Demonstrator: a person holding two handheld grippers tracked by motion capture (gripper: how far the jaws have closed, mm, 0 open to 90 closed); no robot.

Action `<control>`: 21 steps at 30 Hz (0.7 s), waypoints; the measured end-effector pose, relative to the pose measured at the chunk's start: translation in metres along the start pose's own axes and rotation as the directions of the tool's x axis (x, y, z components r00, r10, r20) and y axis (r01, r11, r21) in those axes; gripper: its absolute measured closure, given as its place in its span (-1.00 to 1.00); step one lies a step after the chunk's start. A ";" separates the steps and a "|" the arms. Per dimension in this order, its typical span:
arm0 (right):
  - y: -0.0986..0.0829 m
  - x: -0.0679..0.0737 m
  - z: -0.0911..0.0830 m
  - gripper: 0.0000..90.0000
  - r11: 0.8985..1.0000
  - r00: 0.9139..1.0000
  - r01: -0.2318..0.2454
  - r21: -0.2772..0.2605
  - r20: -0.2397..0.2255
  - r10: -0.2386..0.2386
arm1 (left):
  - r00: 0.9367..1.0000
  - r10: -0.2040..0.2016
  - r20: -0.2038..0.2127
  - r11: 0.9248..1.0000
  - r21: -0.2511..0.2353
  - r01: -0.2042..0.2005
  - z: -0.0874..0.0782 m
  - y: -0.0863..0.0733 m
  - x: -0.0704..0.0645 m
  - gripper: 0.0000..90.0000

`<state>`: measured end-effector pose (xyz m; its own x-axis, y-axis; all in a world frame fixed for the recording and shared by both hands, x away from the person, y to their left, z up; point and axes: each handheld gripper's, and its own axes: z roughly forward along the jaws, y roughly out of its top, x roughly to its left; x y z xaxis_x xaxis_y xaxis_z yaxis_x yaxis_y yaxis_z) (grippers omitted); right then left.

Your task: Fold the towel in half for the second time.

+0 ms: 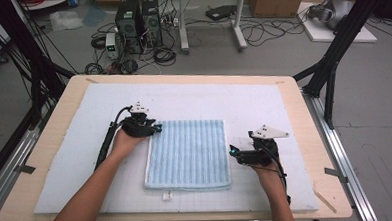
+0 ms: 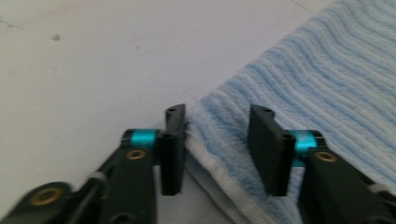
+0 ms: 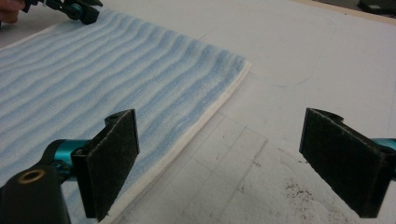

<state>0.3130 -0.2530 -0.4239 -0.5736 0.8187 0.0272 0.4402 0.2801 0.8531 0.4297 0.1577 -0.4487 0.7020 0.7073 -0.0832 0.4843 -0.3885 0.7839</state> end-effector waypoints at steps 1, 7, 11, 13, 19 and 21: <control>0.000 0.000 0.000 -0.75 1.000 1.000 -0.003 0.000 -0.002 0.003 | 1.000 -0.004 0.007 1.000 -0.001 0.004 0.000 0.000 0.000 0.53; 0.000 -0.002 0.001 -0.75 0.999 0.999 -0.032 -0.006 -0.006 0.032 | 0.998 -0.040 0.046 0.999 -0.029 0.041 0.000 -0.003 0.003 0.78; 0.001 -0.004 0.003 -0.75 0.998 0.998 -0.058 -0.008 -0.005 0.058 | 0.997 -0.053 0.055 0.998 -0.035 0.055 -0.001 -0.004 0.004 0.80; 0.002 -0.005 0.006 -0.75 0.997 0.997 -0.074 -0.005 -0.009 0.073 | 0.996 -0.059 0.060 0.997 -0.047 0.062 -0.002 -0.005 0.005 0.83; 0.012 -0.016 0.021 -0.75 0.995 0.995 -0.099 0.027 -0.008 0.099 | 0.996 -0.064 0.065 0.997 -0.049 0.067 -0.002 -0.005 0.005 0.86; 0.016 -0.021 0.030 -0.75 0.991 0.993 -0.120 0.057 -0.010 0.121 | 0.995 -0.067 0.073 0.996 -0.050 0.071 -0.002 -0.005 0.006 0.86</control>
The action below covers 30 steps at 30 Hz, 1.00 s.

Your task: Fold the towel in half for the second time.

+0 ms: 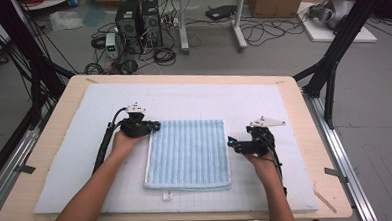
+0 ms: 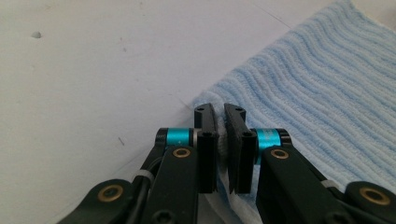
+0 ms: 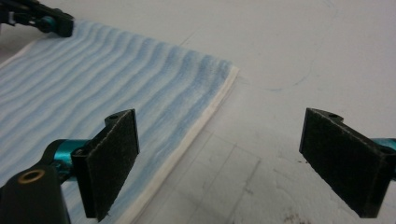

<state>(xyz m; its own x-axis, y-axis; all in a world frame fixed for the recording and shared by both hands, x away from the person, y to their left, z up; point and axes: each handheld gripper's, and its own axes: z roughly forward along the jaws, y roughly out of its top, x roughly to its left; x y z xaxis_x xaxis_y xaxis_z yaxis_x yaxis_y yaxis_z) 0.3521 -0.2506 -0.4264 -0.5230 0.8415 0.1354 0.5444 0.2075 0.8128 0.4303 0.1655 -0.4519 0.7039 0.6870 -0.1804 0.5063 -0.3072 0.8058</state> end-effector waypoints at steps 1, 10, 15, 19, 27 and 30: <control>0.003 -0.002 0.005 -0.75 1.000 1.000 -0.002 0.021 -0.002 0.002 | 1.000 -0.004 0.006 1.000 -0.001 0.004 0.000 0.000 0.001 0.86; 0.031 -0.009 0.045 -0.75 0.992 1.000 0.005 0.128 0.002 -0.005 | 1.000 -0.021 0.015 1.000 -0.006 0.022 -0.001 0.000 0.002 0.85; 0.039 -0.006 0.060 -0.63 0.989 1.000 0.029 0.144 -0.011 -0.027 | 0.999 -0.030 0.017 1.000 -0.005 0.030 -0.001 -0.001 0.003 0.85; 0.041 -0.005 0.073 -0.53 0.987 0.999 0.034 0.159 -0.015 -0.032 | 0.999 -0.030 0.017 1.000 -0.005 0.030 -0.001 -0.001 0.003 0.85; 0.043 0.001 0.088 -0.02 0.978 0.998 0.070 0.197 -0.010 -0.069 | 0.999 -0.032 0.018 0.999 -0.001 0.032 -0.001 -0.001 0.003 0.86; 0.043 -0.001 0.085 0.49 0.974 0.996 0.084 0.210 -0.037 -0.078 | 0.999 -0.031 0.016 1.000 0.001 0.031 0.000 -0.001 0.002 0.86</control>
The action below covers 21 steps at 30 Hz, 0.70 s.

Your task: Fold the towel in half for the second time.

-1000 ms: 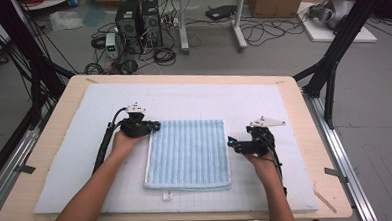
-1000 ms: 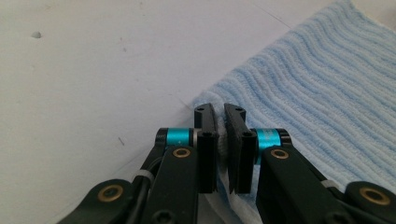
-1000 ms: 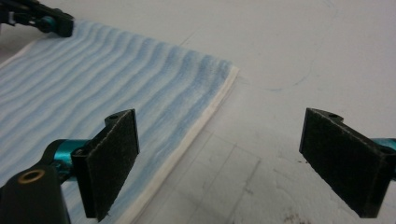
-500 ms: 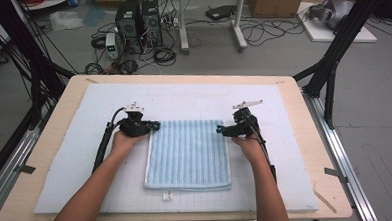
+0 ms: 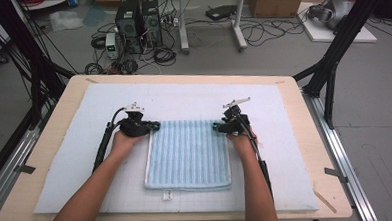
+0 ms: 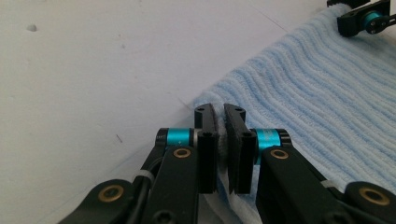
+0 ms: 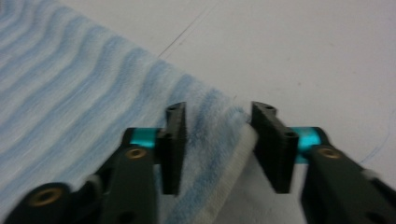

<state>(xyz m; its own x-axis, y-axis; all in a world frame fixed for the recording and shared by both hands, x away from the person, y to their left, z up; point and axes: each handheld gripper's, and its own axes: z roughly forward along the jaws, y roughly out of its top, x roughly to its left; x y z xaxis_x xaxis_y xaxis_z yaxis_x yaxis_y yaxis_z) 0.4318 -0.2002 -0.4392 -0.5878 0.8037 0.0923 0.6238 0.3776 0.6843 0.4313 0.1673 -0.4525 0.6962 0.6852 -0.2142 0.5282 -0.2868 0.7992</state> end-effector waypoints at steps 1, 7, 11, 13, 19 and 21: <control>0.000 0.000 -0.001 0.67 1.000 1.000 0.009 0.008 -0.008 -0.009 | 1.000 -0.002 0.002 1.000 0.001 0.002 0.000 0.000 0.000 0.86; 0.004 0.002 -0.001 0.86 0.999 0.999 0.036 0.013 -0.015 -0.036 | 1.000 -0.022 -0.010 1.000 -0.023 0.021 -0.001 0.002 0.003 0.87; 0.008 -0.001 -0.001 0.85 0.998 0.998 0.063 -0.024 -0.003 -0.063 | 0.999 -0.036 -0.021 0.998 -0.050 0.034 -0.005 0.008 0.009 0.87; 0.013 -0.001 -0.001 0.85 0.995 0.997 0.079 -0.053 0.008 -0.078 | 0.999 -0.035 -0.036 0.998 -0.062 0.032 -0.006 0.016 0.012 0.87; 0.030 -0.003 -0.004 0.85 0.990 0.998 0.061 -0.127 0.040 -0.056 | 0.998 -0.047 -0.050 0.991 -0.130 0.040 -0.011 0.033 0.021 0.87; 0.033 -0.003 -0.006 0.85 0.988 0.998 0.051 -0.148 0.034 -0.047 | 0.998 -0.039 -0.041 0.989 -0.144 0.032 -0.015 0.035 0.020 0.87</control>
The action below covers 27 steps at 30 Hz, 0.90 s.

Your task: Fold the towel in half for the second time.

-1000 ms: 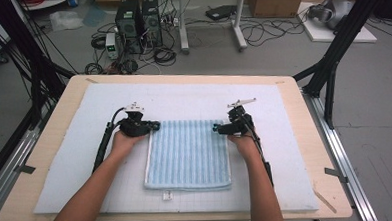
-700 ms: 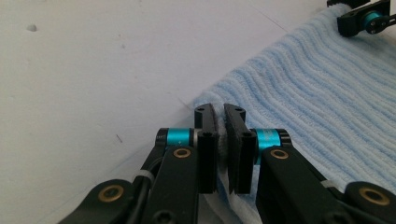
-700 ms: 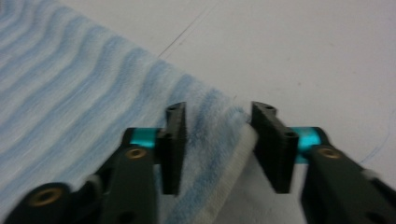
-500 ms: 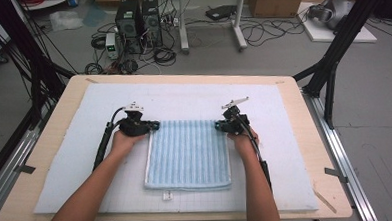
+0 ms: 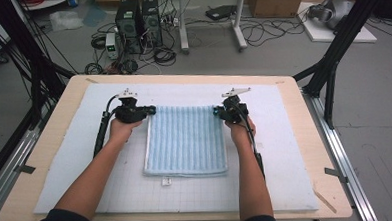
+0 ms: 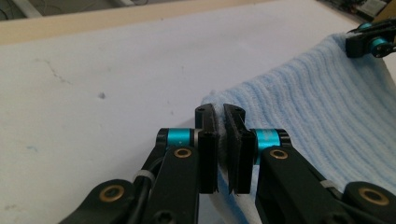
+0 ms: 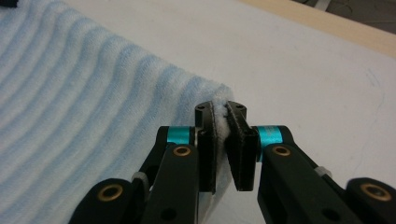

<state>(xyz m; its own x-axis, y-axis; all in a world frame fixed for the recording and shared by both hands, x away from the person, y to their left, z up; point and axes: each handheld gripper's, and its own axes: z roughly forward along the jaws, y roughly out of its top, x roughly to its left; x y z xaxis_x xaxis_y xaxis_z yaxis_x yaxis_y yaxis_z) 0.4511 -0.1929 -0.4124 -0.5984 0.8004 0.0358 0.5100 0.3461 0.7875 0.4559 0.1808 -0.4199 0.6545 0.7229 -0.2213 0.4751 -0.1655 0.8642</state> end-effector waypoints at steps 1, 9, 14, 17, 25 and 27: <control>0.000 0.000 -0.001 0.84 1.000 1.000 -0.003 -0.005 -0.010 0.003 | 1.000 -0.001 0.009 1.000 0.002 0.001 -0.002 0.000 -0.001 0.87; -0.006 0.002 -0.015 0.84 0.998 0.996 -0.049 -0.042 -0.082 0.045 | 0.998 0.033 0.051 0.999 0.003 -0.033 -0.018 -0.006 -0.014 0.86; -0.014 0.009 -0.028 0.84 0.998 0.994 -0.028 -0.052 -0.107 0.023 | 0.996 0.060 0.067 0.998 -0.020 -0.059 -0.029 -0.010 -0.024 0.86; -0.017 0.013 -0.035 0.84 0.998 0.993 -0.021 -0.064 -0.115 0.013 | 0.995 0.064 0.072 0.998 -0.018 -0.063 -0.035 -0.013 -0.027 0.86; -0.025 0.024 -0.049 0.84 0.997 0.992 0.016 -0.081 -0.121 -0.025 | 0.992 0.085 0.092 0.995 -0.050 -0.081 -0.052 -0.025 -0.037 0.86; -0.030 0.026 -0.052 0.84 0.997 0.992 0.006 -0.080 -0.126 -0.017 | 0.991 0.087 0.099 0.995 -0.059 -0.081 -0.057 -0.029 -0.041 0.86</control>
<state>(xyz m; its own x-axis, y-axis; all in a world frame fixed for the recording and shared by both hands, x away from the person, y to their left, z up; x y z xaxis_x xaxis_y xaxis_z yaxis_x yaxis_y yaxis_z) 0.3881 -0.2083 -0.4032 -0.6799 0.7264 0.1002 0.4553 0.3111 0.8342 0.3822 0.1943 -0.4108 0.7484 0.6358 -0.1890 0.3846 -0.1838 0.9046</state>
